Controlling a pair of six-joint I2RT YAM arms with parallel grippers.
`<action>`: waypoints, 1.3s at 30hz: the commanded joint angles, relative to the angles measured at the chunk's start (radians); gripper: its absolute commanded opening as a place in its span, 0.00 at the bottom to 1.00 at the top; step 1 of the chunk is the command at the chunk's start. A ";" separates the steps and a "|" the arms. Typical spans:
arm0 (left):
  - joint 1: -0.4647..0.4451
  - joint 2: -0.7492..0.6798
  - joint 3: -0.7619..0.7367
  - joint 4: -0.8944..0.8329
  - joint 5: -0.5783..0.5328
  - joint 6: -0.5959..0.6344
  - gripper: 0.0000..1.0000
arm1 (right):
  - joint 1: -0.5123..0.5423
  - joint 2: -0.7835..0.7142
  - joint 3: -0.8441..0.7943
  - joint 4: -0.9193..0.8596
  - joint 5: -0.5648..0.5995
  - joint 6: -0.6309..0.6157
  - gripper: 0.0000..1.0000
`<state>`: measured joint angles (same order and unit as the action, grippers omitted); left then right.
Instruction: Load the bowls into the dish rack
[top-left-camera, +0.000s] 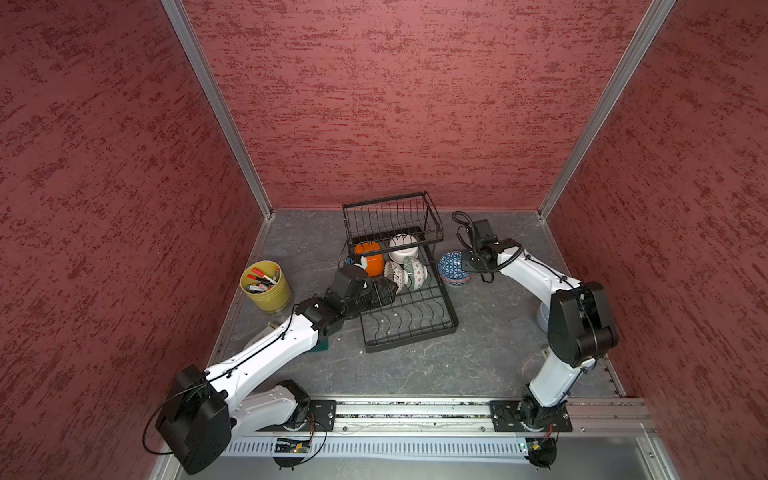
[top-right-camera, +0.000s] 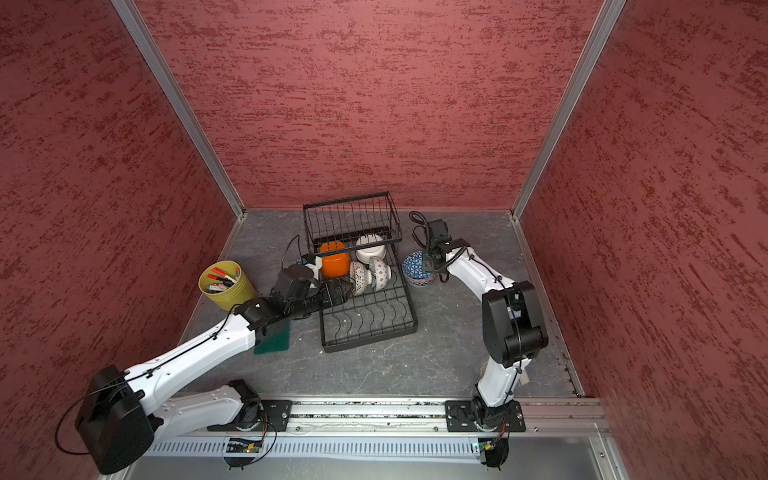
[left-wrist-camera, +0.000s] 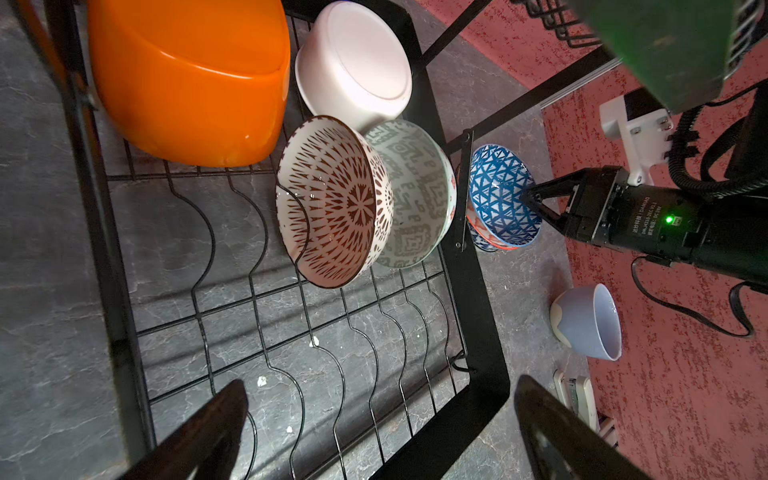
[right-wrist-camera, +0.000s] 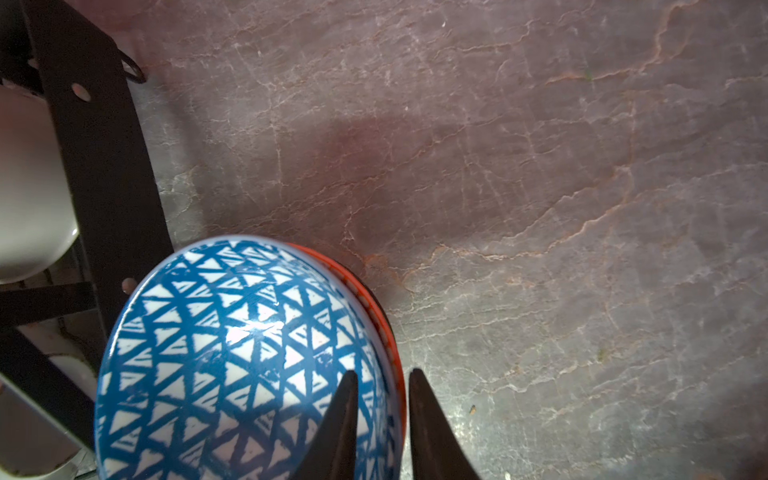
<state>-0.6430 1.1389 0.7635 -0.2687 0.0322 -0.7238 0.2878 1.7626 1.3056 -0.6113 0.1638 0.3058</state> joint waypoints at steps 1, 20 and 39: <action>-0.006 0.004 -0.006 0.019 -0.002 0.012 1.00 | -0.002 0.014 0.039 -0.005 0.015 0.004 0.19; -0.006 0.013 0.004 0.018 0.005 0.017 1.00 | -0.001 -0.045 0.057 -0.002 0.000 0.011 0.00; -0.026 0.051 0.070 -0.013 0.013 0.019 1.00 | -0.002 -0.213 0.015 -0.014 -0.046 -0.018 0.00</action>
<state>-0.6582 1.1782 0.7998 -0.2726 0.0467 -0.7238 0.2871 1.6211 1.3289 -0.6338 0.1383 0.2996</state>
